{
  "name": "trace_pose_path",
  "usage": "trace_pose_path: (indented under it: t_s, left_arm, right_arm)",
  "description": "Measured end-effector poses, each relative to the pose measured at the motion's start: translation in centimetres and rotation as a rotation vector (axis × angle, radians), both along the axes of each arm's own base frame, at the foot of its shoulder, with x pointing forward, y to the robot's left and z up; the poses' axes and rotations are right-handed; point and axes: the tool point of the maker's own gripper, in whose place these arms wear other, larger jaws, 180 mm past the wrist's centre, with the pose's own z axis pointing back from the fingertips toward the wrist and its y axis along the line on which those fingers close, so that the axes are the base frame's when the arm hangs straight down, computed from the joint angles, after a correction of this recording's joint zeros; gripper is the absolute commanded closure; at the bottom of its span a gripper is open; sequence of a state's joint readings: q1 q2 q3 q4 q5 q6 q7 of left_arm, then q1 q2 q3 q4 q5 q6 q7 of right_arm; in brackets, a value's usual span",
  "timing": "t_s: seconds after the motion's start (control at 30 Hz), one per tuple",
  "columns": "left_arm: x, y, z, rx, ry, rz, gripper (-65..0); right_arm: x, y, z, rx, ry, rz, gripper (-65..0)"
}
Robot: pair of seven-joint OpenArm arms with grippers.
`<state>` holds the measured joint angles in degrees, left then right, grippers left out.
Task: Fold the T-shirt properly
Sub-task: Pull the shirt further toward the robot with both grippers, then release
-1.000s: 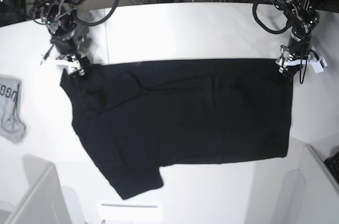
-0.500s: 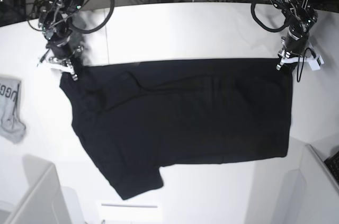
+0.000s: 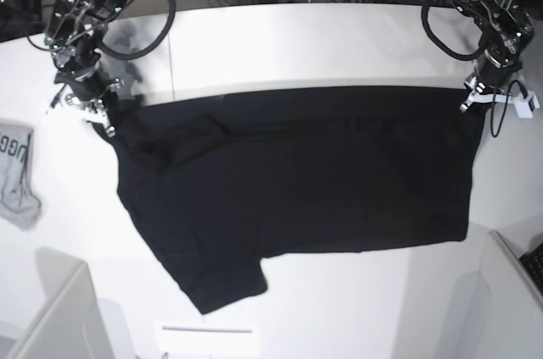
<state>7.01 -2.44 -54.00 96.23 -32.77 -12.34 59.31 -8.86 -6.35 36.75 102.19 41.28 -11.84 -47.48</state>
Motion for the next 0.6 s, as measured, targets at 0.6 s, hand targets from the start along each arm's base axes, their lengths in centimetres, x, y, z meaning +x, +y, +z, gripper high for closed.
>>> trace_pose_path:
  t_s: [0.6]
  left_arm:
    - [-7.7,0.4,-2.5,-0.004,0.199,0.008,0.0]
  right_arm:
    - [-7.9,-0.5,-3.0,-0.024,0.170,-0.027,0.0]
